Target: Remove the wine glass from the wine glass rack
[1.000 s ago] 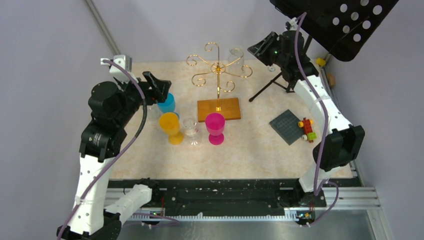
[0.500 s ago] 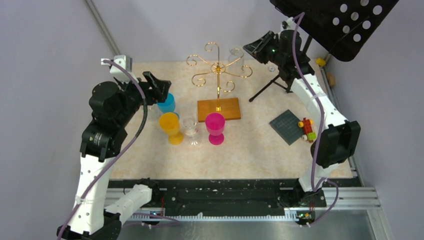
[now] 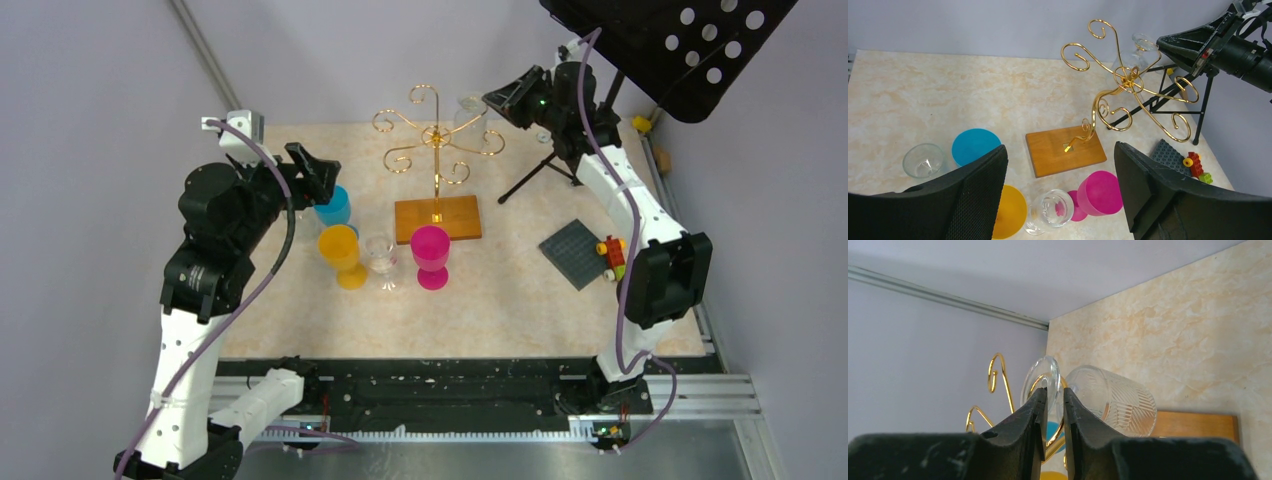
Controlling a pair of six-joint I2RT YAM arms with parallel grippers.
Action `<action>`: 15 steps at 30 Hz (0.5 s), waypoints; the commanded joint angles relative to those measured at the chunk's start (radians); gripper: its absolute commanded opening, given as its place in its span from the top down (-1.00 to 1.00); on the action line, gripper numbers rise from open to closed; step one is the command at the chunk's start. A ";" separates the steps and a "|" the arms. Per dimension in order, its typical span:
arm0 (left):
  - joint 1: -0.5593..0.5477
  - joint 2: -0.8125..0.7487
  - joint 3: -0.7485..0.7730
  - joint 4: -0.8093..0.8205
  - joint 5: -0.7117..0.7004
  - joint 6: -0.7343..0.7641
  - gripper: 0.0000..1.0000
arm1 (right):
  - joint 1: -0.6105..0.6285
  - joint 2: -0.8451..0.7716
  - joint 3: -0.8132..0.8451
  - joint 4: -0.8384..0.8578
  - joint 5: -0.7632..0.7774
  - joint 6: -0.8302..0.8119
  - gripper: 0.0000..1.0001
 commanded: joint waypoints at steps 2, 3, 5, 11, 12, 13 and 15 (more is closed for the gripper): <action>-0.002 -0.001 -0.005 0.043 -0.010 0.016 -0.63 | 0.004 0.003 0.028 0.045 -0.030 0.006 0.63; -0.002 0.001 -0.005 0.043 -0.011 0.016 -0.63 | 0.005 0.005 0.028 0.046 -0.033 0.007 0.63; -0.002 0.003 -0.003 0.043 -0.009 0.017 -0.63 | 0.005 0.008 0.028 0.056 -0.044 0.013 0.64; -0.002 0.004 0.001 0.042 -0.019 0.019 -0.63 | 0.004 0.017 0.028 0.063 -0.067 0.048 0.64; -0.002 0.004 0.002 0.040 -0.022 0.020 -0.63 | 0.006 0.017 0.027 0.063 -0.070 0.059 0.64; -0.002 0.005 0.003 0.039 -0.026 0.021 -0.63 | 0.007 0.019 0.028 0.063 -0.071 0.068 0.64; -0.002 0.005 0.003 0.039 -0.031 0.025 -0.63 | 0.013 0.026 0.037 0.054 -0.071 0.083 0.64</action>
